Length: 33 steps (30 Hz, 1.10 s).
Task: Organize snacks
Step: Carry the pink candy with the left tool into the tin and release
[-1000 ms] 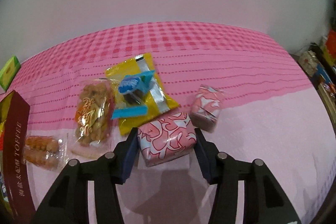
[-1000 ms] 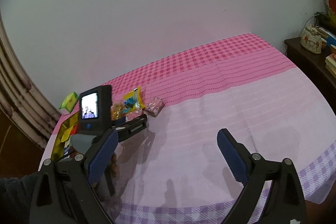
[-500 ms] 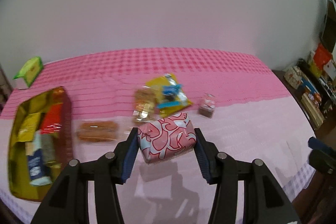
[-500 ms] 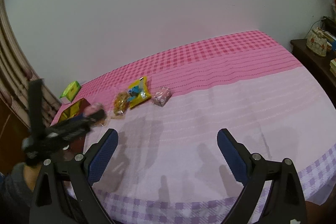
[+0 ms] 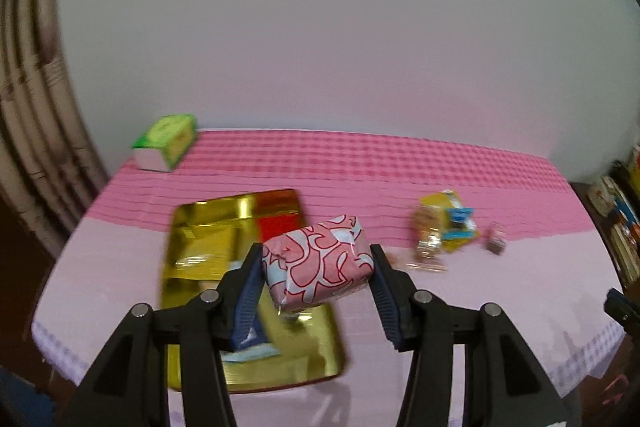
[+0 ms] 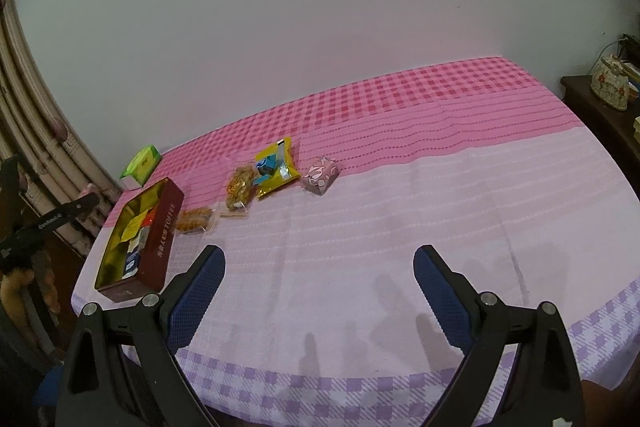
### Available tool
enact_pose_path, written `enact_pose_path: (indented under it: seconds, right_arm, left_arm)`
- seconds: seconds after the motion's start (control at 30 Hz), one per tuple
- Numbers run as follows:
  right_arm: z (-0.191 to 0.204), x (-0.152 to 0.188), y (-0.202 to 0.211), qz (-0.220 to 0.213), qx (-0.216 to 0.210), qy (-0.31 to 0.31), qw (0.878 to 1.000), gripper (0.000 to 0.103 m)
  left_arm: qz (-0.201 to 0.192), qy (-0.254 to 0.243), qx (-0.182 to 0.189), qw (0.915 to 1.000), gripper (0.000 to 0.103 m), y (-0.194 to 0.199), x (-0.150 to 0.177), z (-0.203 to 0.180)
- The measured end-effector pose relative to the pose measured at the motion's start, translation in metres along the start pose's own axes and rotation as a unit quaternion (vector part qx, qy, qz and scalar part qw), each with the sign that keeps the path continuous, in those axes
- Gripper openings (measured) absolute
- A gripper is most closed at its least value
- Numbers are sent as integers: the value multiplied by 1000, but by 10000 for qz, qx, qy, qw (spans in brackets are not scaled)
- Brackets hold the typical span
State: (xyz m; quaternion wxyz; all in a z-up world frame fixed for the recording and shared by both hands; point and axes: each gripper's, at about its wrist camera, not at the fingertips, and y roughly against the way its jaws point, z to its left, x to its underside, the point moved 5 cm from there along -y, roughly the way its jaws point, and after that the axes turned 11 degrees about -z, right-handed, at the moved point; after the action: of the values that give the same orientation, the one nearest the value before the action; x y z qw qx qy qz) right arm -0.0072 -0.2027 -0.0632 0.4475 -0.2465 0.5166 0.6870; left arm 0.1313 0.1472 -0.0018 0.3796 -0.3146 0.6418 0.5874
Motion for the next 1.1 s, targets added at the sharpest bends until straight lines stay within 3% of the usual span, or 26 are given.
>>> enact_pose_path:
  seconds: [0.3,1.1]
  right_arm:
    - [2,3,-6,80,8,52,10000,94]
    - [6,10,-8,189,2,137,9997,95]
  left_arm:
    - [51,402,-462,9981,51,8,10,69]
    - [1007,465,-906,9897,51,-41,88,86]
